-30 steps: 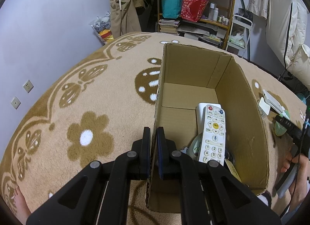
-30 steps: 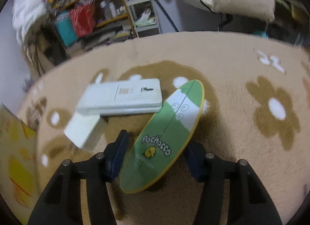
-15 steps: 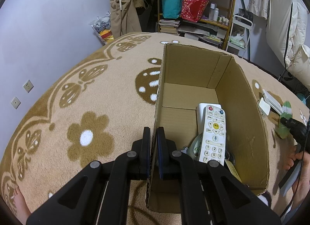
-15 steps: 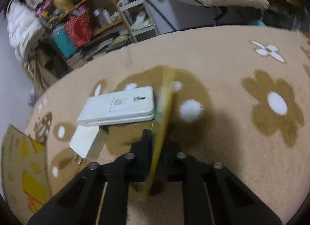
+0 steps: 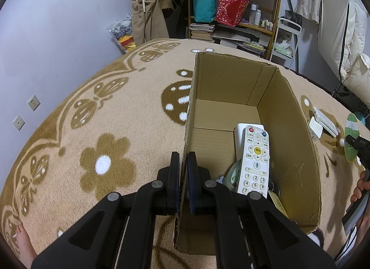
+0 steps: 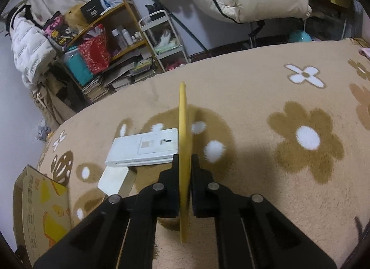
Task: Organize rigid objects
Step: 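Lift the green card with the right gripper and carry it over the box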
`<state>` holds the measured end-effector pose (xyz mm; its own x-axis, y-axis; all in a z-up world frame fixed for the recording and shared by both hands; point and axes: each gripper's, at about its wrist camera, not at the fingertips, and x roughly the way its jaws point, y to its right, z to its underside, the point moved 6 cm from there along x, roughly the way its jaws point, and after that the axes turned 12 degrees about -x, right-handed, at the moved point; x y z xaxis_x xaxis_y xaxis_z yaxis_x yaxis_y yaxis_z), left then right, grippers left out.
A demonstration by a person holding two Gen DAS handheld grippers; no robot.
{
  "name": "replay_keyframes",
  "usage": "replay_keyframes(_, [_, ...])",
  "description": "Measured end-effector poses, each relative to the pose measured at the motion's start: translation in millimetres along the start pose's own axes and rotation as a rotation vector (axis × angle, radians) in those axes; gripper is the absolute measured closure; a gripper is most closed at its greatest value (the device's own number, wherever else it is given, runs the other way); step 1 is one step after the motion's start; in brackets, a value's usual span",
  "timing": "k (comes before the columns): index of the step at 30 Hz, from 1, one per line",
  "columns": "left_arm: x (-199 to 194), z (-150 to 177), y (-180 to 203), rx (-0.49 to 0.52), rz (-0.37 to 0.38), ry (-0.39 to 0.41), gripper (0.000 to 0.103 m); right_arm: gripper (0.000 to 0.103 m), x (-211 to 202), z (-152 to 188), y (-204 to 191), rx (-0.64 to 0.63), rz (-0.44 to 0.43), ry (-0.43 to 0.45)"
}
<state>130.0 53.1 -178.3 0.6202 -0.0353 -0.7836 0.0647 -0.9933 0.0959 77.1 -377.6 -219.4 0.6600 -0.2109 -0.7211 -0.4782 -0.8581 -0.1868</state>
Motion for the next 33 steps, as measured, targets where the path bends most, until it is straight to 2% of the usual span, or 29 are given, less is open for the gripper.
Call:
replay_keyframes(10, [0.0, 0.0, -0.1, 0.0, 0.0, -0.001, 0.097, 0.094, -17.6, -6.7, -36.8, -0.045, -0.093, 0.026])
replay_keyframes(11, [0.0, -0.1, -0.1, 0.0, 0.0, 0.0, 0.097, 0.094, -20.3, -5.0, -55.4, -0.072, -0.128, 0.02])
replay_keyframes(14, [0.0, -0.1, -0.1, -0.001, 0.0, -0.001, 0.097, 0.094, -26.2, -2.5, -79.7, -0.121, -0.163, 0.023])
replay_keyframes(17, [0.1, 0.0, 0.0, 0.001, -0.002, 0.0, 0.097, 0.094, -37.3, -3.0, -106.1, -0.128, -0.257, 0.033])
replay_keyframes(19, [0.3, 0.3, 0.6, 0.003, -0.004, 0.0, 0.097, 0.094, -46.9, -3.6, -121.5, -0.154, -0.287, 0.049])
replay_keyframes(23, [0.3, 0.3, 0.9, 0.003, -0.004, 0.0, 0.097, 0.094, -60.9, -6.4, -141.6, -0.204, -0.307, 0.077])
replay_keyframes(26, [0.3, 0.3, 0.6, 0.002, -0.004, 0.0, 0.097, 0.094, -78.8, -7.9, -173.1, -0.262, -0.353, 0.102])
replay_keyframes(33, [0.5, 0.0, 0.1, -0.001, -0.006, -0.002, 0.097, 0.094, -93.8, 2.5, -213.5, -0.361, -0.408, 0.105])
